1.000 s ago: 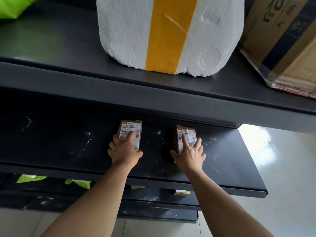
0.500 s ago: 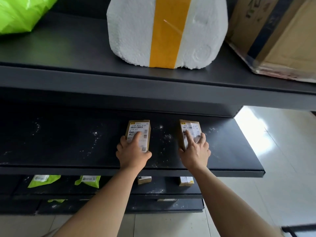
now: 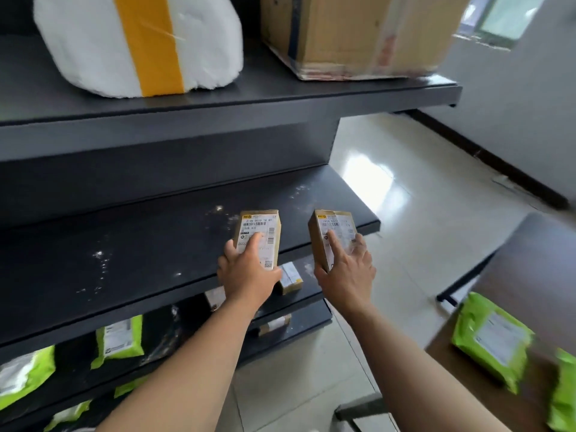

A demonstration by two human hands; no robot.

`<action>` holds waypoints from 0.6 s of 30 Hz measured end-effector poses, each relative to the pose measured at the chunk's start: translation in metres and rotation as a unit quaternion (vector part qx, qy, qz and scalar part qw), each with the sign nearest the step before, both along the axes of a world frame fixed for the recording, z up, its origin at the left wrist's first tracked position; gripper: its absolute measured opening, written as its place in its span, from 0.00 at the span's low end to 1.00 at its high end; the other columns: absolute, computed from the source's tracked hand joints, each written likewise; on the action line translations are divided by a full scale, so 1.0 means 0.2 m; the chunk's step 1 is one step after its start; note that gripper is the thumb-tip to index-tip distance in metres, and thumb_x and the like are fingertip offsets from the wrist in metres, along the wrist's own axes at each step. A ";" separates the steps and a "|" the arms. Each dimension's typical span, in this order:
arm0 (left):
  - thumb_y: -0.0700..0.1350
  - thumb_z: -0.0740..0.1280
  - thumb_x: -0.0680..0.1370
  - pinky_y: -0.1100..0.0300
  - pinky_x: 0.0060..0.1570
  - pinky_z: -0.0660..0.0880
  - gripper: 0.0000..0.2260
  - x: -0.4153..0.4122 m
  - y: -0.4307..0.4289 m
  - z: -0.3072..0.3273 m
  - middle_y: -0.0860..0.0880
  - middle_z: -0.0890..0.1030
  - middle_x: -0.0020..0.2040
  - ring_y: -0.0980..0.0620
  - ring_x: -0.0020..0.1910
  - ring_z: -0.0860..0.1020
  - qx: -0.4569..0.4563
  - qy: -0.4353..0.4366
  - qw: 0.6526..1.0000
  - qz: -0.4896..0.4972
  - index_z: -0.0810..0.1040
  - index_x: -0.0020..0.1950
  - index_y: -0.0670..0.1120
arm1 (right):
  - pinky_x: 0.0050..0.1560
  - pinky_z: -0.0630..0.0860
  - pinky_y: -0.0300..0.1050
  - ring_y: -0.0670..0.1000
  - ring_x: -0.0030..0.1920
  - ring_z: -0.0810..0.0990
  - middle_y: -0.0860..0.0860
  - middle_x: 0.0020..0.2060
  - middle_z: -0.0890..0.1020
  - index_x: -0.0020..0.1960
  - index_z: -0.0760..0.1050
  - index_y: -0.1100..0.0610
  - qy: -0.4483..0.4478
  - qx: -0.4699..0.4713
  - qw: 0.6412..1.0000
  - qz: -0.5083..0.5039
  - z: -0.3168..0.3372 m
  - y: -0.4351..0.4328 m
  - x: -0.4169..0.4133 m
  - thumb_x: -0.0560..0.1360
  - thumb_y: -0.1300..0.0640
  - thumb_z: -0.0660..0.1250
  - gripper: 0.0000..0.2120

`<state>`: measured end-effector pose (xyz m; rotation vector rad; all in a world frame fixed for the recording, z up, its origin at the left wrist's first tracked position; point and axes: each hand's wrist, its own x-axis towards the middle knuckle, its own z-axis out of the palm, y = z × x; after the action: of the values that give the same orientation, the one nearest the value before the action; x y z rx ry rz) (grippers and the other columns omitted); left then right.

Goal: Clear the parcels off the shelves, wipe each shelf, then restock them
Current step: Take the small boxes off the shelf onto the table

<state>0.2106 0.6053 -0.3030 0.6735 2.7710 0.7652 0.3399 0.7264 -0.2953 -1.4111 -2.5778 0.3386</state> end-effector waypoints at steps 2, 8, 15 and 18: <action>0.57 0.72 0.66 0.48 0.63 0.66 0.37 0.12 0.07 0.01 0.43 0.57 0.71 0.40 0.62 0.64 0.005 -0.006 1.000 -0.028 0.59 0.71 0.63 | 0.67 0.62 0.58 0.62 0.70 0.59 0.57 0.75 0.50 0.76 0.53 0.40 0.012 0.005 1.000 -0.026 0.01 0.02 0.15 0.74 0.41 0.64 0.35; 0.56 0.72 0.66 0.48 0.62 0.65 0.36 0.55 0.27 0.06 0.44 0.57 0.70 0.41 0.62 0.63 0.027 -0.007 0.992 -0.121 0.61 0.71 0.62 | 0.68 0.61 0.59 0.62 0.71 0.58 0.55 0.76 0.50 0.76 0.51 0.39 0.025 0.005 0.992 -0.120 0.02 0.09 0.67 0.73 0.42 0.65 0.36; 0.55 0.70 0.66 0.47 0.63 0.65 0.37 1.19 0.50 0.10 0.43 0.58 0.70 0.40 0.63 0.62 0.025 -0.010 0.976 -0.215 0.59 0.72 0.61 | 0.70 0.58 0.59 0.61 0.73 0.57 0.55 0.75 0.50 0.75 0.55 0.36 0.023 0.001 0.974 -0.226 0.03 0.18 1.40 0.71 0.41 0.67 0.36; 0.56 0.70 0.66 0.47 0.64 0.64 0.37 1.57 0.58 0.10 0.42 0.60 0.69 0.39 0.63 0.63 0.022 -0.018 0.968 -0.249 0.60 0.72 0.61 | 0.69 0.59 0.58 0.60 0.72 0.57 0.55 0.75 0.49 0.74 0.55 0.36 0.015 0.009 0.964 -0.264 0.04 0.20 1.80 0.71 0.41 0.68 0.36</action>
<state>0.5238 0.7223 -0.2827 1.2816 2.3912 0.7138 0.7000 0.7669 -0.2883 -1.9832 -2.0581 0.2458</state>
